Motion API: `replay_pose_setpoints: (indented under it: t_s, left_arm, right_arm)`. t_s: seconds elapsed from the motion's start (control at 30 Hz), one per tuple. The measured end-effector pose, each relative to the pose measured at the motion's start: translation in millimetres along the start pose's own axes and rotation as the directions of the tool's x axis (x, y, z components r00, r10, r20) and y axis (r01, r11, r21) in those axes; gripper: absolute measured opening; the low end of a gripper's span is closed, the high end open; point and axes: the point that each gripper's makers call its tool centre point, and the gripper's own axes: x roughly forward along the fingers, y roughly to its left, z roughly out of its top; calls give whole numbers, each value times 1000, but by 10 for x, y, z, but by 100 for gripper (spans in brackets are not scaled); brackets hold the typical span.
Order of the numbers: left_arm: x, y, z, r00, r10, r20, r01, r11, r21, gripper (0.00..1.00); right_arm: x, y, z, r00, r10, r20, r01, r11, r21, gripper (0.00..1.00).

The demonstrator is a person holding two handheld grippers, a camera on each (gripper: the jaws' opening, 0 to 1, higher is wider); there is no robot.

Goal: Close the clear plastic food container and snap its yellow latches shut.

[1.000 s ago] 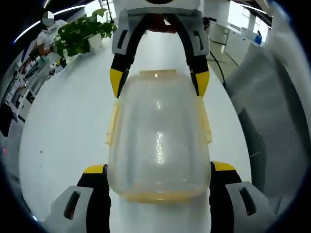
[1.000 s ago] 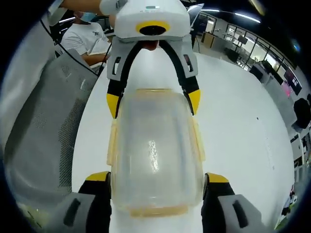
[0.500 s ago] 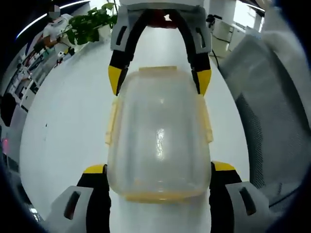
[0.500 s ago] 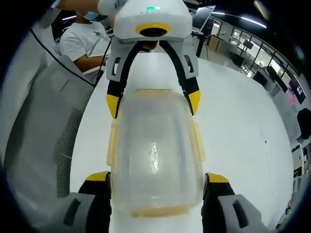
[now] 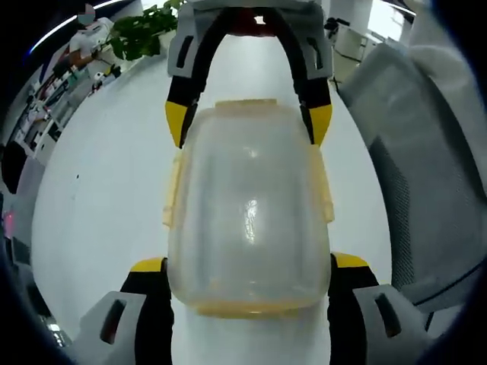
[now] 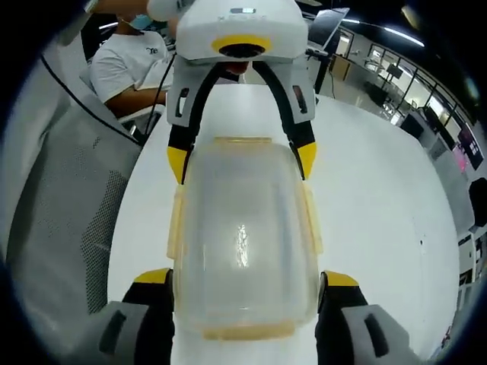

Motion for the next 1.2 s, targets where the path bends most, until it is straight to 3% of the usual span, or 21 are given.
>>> replay_pose_setpoints:
  t_s: [0.93,1.2]
  left_arm:
    - [63,880,49,1000,-11,-15,11,1000,18,82]
    - [78,976,55,1000,-17,-16,17,1000,21,83]
  right_arm:
    - [12,-865,-56,1000,10,-2,-10,1000,6,77]
    - [23,-957,-55,1000,19,-3,-19,1000,4,78]
